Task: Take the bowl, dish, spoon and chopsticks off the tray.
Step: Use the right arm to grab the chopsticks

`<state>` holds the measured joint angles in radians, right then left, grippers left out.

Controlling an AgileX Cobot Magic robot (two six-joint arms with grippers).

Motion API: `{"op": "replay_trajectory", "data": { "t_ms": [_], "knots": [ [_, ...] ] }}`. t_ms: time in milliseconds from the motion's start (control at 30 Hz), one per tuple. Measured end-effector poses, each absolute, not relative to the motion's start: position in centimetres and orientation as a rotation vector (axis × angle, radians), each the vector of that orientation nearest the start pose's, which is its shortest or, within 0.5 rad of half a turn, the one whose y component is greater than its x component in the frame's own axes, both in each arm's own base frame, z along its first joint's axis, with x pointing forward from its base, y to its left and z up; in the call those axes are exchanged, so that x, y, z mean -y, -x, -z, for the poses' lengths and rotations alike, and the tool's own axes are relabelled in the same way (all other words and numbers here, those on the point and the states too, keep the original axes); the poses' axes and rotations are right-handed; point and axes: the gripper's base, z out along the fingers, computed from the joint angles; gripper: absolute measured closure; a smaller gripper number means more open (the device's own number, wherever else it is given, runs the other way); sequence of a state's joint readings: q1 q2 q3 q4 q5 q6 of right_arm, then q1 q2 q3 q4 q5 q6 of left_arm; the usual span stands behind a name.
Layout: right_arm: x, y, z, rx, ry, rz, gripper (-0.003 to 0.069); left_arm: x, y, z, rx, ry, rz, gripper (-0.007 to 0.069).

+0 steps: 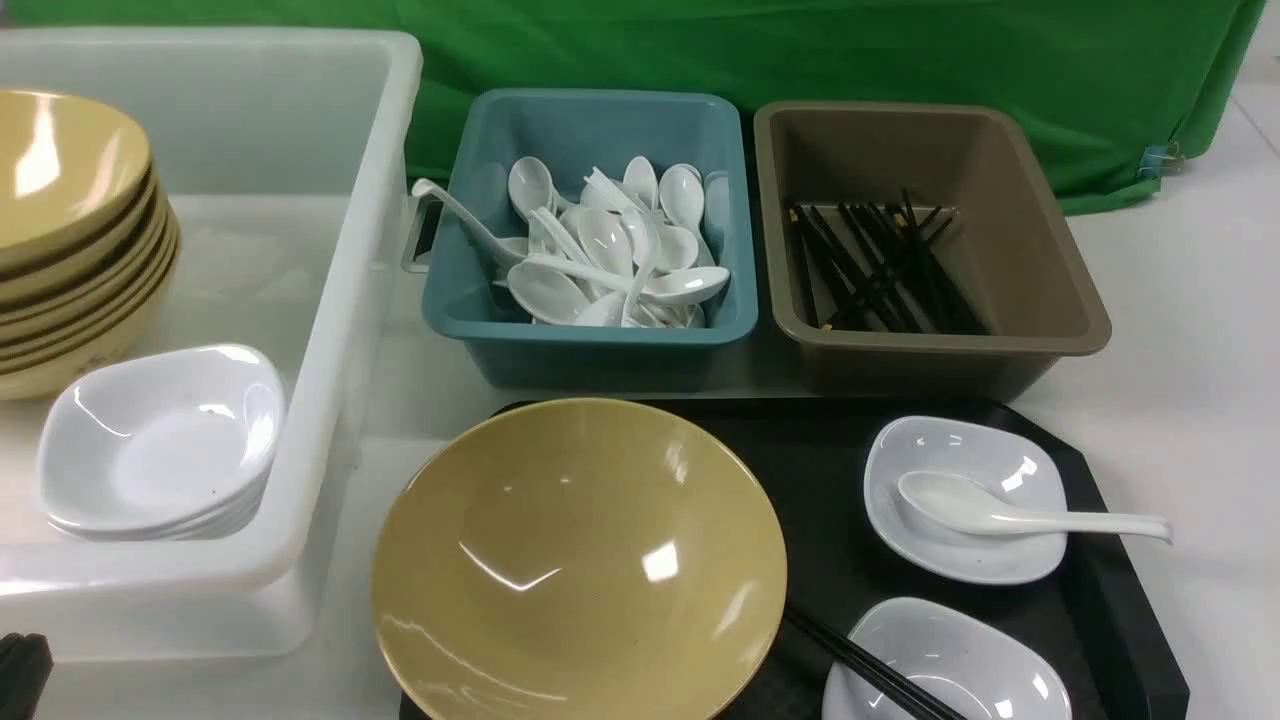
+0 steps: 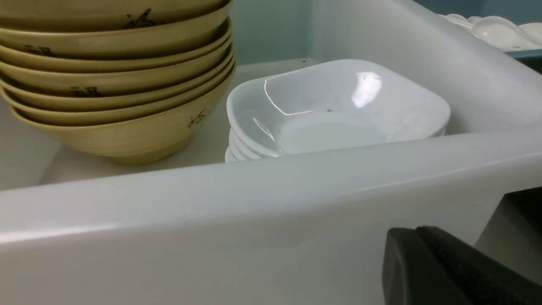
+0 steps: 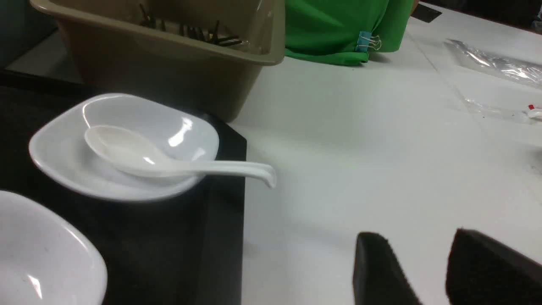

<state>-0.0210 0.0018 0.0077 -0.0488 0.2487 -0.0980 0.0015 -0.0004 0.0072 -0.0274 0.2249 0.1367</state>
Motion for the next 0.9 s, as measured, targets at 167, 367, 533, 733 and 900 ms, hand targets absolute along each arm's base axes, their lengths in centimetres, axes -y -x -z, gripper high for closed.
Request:
{"op": "replay_trajectory", "data": {
  "t_ms": [167, 367, 533, 733, 900],
  "knots": [
    [0.2, -5.6, -18.8, -1.741, 0.1, 0.132, 0.0416, 0.0, -5.6, -19.0, -1.713, -0.098, -0.077, 0.0622],
    [0.2, -5.6, -18.8, -1.741, 0.1, 0.132, 0.0416, 0.1, -5.6, -19.6, -1.651, -0.077, -0.061, 0.0622],
    [0.2, -5.6, -18.8, -1.742, 0.1, 0.132, 0.0416, -0.3, -5.6, -21.8, -1.392, 0.23, 0.216, 0.0622],
    [0.2, -5.6, -18.8, -1.742, 0.1, 0.132, 0.0416, -1.3, -5.0, -23.6, -1.152, 0.378, 0.288, 0.0622],
    [0.2, -5.6, -18.9, -1.726, 0.1, 0.134, 0.0416, -1.9, -4.2, -25.0, -0.932, 0.472, 0.399, 0.0622]
  ]
}}
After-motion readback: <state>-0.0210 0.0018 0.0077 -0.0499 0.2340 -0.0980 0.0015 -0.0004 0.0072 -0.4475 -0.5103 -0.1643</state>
